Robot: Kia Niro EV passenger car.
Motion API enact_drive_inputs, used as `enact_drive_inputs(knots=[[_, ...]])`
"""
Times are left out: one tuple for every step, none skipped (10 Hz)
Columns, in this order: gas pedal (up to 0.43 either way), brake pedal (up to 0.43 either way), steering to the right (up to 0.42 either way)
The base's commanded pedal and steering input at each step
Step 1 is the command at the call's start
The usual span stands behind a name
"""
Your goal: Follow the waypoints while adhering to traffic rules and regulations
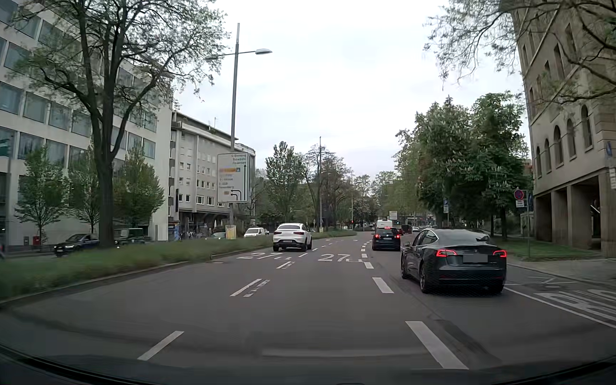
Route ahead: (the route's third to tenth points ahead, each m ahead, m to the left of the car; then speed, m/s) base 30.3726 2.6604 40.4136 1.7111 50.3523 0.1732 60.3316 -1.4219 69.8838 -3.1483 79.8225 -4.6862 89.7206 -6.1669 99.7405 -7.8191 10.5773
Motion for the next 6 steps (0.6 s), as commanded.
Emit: enact_drive_inputs(knots=[[0.0,0.0,0.007],[0.0,0.0,0.006],[0.0,0.0,0.006],[0.0,0.0,0.005],[0.0,0.0,0.005],[0.0,0.0,0.006]])
